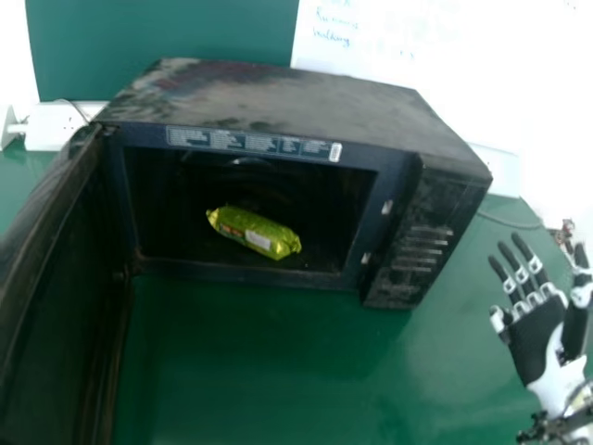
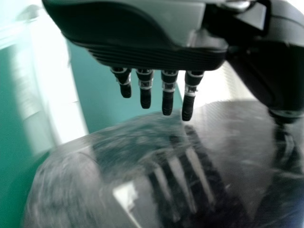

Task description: Put biscuit inside oven

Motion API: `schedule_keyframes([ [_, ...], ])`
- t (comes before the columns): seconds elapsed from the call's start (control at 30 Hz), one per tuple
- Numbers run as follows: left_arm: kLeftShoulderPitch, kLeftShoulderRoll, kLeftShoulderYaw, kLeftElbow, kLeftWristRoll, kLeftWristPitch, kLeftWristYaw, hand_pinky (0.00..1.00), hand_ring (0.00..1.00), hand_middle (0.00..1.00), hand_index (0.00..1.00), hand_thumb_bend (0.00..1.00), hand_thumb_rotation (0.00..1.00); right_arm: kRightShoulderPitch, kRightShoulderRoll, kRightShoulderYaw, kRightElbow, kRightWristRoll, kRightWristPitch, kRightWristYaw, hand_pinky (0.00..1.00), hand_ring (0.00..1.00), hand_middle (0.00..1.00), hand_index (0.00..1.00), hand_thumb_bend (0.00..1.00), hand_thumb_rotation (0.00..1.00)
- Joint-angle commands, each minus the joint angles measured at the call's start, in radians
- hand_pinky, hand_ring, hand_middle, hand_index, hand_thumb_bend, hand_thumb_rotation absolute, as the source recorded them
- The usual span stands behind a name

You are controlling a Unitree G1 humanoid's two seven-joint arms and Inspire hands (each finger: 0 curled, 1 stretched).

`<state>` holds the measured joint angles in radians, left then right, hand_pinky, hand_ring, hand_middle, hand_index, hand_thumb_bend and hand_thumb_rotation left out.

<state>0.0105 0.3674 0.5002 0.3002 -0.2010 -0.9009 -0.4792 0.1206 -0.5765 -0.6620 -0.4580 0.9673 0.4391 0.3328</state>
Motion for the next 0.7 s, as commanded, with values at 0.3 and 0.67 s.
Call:
schedule_keyframes([
  [0.3,-0.067,0.003,0.093,0.24,0.434,-0.52,0.252,1.0,0.97,0.97,0.96,0.88,1.0,-0.014,0.025,0.015,-0.02,-0.045,-0.011,-0.021,0.0,1.0,1.0,1.0,0.66,1.0],
  [0.67,-0.14,0.104,-0.113,0.436,0.332,-0.714,0.362,1.0,0.96,0.97,0.97,0.87,1.0,-0.027,0.025,0.024,-0.013,-0.087,-0.015,-0.004,0.0,1.0,1.0,1.0,0.66,0.9],
])
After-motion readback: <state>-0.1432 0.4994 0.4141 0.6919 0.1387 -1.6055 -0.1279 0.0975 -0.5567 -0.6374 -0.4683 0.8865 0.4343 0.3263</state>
